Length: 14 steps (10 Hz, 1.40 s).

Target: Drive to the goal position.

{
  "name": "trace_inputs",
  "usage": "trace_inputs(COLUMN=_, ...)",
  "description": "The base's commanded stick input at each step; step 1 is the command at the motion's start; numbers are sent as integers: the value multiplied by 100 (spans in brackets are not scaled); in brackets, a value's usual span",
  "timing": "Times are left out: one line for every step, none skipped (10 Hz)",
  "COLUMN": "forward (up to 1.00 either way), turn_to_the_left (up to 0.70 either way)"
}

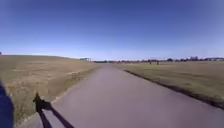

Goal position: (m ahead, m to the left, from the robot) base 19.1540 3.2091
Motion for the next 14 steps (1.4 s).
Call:
trace_inputs(forward=70, turn_to_the_left=0)
trace_inputs(forward=70, turn_to_the_left=0)
trace_inputs(forward=70, turn_to_the_left=0)
trace_inputs(forward=70, turn_to_the_left=0)
trace_inputs(forward=70, turn_to_the_left=0)
trace_inputs(forward=70, turn_to_the_left=0)
trace_inputs(forward=70, turn_to_the_left=0)
trace_inputs(forward=70, turn_to_the_left=0)
trace_inputs(forward=70, turn_to_the_left=0)
trace_inputs(forward=70, turn_to_the_left=0)
trace_inputs(forward=70, turn_to_the_left=0)
trace_inputs(forward=70, turn_to_the_left=-17)
trace_inputs(forward=70, turn_to_the_left=-35)
trace_inputs(forward=70, turn_to_the_left=-34)
